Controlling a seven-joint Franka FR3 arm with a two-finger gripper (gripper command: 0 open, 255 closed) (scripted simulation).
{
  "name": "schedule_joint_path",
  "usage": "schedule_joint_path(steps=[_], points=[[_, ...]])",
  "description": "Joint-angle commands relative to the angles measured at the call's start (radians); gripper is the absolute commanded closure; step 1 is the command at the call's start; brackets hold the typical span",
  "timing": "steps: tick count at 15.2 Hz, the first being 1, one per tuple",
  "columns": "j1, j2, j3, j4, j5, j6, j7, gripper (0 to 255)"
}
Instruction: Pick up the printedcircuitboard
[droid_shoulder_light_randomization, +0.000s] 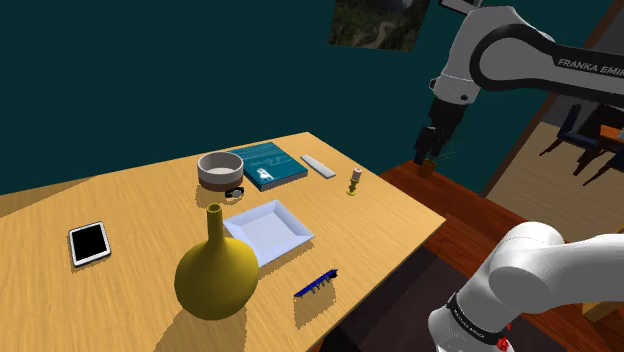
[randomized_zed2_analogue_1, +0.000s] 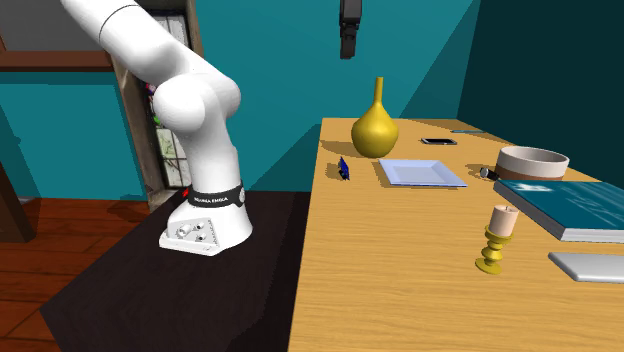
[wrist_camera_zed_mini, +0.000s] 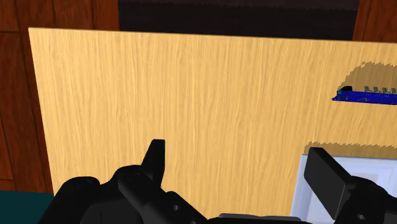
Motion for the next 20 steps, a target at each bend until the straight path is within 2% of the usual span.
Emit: schedule_joint_path(steps=[1,11,16,20], points=[[0.000,0.000,0.000,0.000,0.000,0.000,0.000,0],[0.139,-0.138,0.204,-0.319,0.069,0.353,0.091,0],[0.219,-0.132,0.331,-0.439,0.101,0.558,0.157,0],[0.269,-0.074,0.451,-0.509,0.113,0.742,0.228,0]])
